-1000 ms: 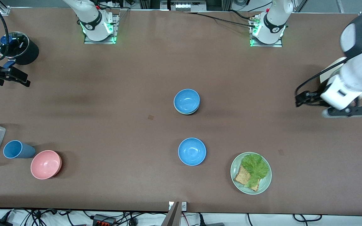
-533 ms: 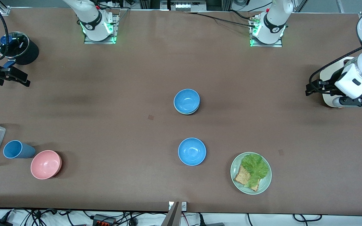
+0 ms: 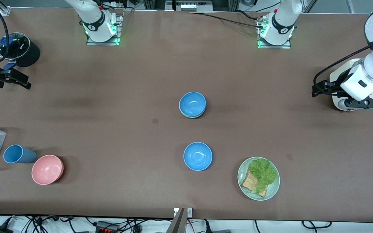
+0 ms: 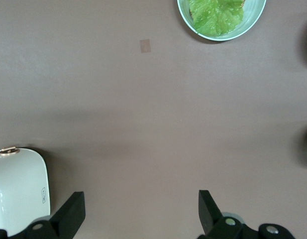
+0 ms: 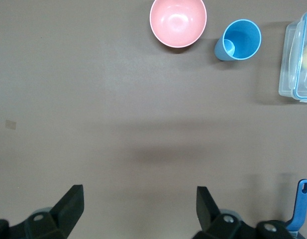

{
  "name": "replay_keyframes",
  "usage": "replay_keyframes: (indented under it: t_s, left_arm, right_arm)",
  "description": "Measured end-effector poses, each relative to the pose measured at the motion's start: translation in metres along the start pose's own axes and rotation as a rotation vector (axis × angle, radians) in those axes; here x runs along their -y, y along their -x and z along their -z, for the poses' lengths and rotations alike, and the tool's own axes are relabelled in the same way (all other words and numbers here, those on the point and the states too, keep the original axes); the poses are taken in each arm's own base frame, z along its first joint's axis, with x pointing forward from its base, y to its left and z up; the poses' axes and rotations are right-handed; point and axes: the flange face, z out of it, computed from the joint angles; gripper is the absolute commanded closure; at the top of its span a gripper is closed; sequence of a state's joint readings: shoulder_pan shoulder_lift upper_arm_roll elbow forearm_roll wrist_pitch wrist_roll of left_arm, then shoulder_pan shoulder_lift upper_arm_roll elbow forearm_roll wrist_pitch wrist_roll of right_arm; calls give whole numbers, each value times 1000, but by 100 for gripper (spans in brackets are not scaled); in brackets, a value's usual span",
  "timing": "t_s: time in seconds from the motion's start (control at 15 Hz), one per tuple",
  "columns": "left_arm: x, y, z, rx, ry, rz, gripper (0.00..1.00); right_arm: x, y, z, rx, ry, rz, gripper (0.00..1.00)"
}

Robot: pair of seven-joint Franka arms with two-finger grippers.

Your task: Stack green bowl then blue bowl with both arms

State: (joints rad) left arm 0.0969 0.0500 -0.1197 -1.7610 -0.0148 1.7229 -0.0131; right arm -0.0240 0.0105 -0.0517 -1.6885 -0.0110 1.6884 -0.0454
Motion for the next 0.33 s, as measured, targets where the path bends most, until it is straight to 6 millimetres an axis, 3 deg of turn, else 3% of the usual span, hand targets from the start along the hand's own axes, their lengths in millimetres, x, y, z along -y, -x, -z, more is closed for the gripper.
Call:
replay_keyframes:
  t_s: [0.33]
  left_arm:
    - [-3,-4,2,-5,1,-6,0]
  right_arm:
    - [0,0,0,0,0,0,0]
